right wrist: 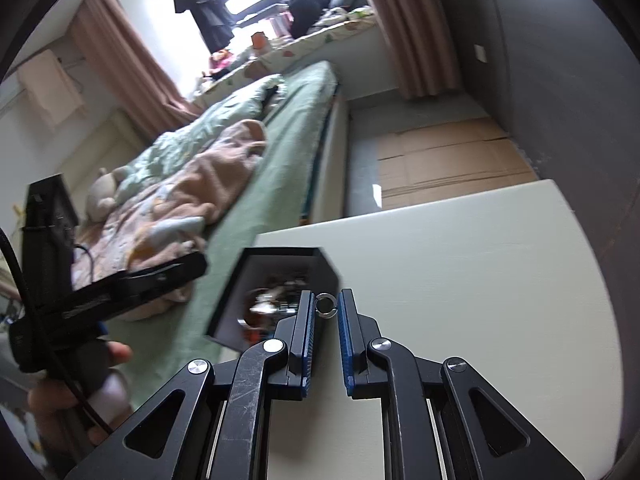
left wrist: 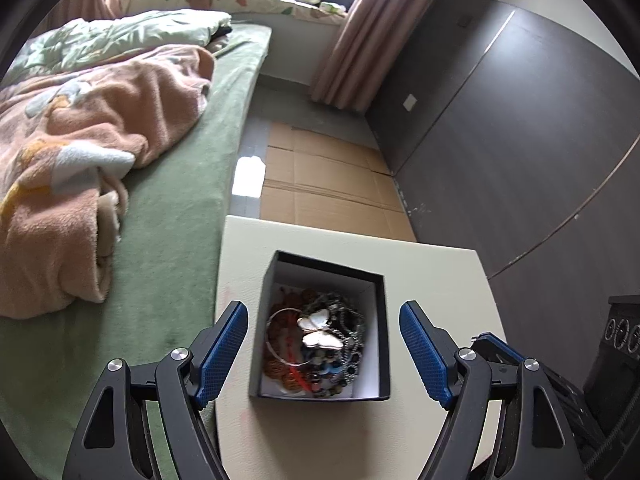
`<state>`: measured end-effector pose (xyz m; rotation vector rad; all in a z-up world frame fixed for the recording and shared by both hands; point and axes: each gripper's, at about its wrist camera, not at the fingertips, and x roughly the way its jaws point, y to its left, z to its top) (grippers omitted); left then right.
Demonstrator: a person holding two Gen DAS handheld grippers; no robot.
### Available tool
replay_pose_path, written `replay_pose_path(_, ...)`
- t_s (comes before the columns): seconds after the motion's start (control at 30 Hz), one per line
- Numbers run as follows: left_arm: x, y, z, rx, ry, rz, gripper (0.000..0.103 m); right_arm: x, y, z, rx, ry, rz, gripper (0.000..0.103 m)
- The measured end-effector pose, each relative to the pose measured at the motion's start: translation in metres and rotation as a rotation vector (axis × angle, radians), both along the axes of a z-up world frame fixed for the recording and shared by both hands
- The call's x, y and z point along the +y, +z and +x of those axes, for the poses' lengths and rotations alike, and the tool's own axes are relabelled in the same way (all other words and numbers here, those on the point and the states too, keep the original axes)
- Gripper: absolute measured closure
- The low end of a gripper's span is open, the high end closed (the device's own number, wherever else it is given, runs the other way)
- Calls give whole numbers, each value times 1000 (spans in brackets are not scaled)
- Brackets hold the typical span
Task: Organize jewelry
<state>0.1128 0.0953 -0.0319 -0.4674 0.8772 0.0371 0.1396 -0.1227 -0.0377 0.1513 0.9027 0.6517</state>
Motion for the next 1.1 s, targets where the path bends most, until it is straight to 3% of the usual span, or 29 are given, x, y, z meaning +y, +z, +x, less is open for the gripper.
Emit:
replay_pose_path(0.43, 12, 0, -7, 6, 16, 18, 24, 51, -13, -3, 41, 97, 8, 88)
replay_pose_path(0.57, 9, 1, -9, -1, 21, 19, 24, 32, -15, 3, 71, 43, 24, 53)
replay_pose_path(0.77, -10, 5, -11, -15, -9, 36, 18, 2, -6, 0, 78, -3, 62, 49)
replay_pose_path(0.87, -24, 8, -15, -10, -26, 64, 15, -11, -1, -6, 66, -31, 47, 36)
replay_pose_path(1.03, -43, 18, -26, -39, -35, 109, 7, -32, 8, -16, 56, -84, 15, 32)
replay_pose_path(1.1, -50, 22, -33, -57, -11, 134, 3, -39, 11, -19, 52, -101, -1, 20)
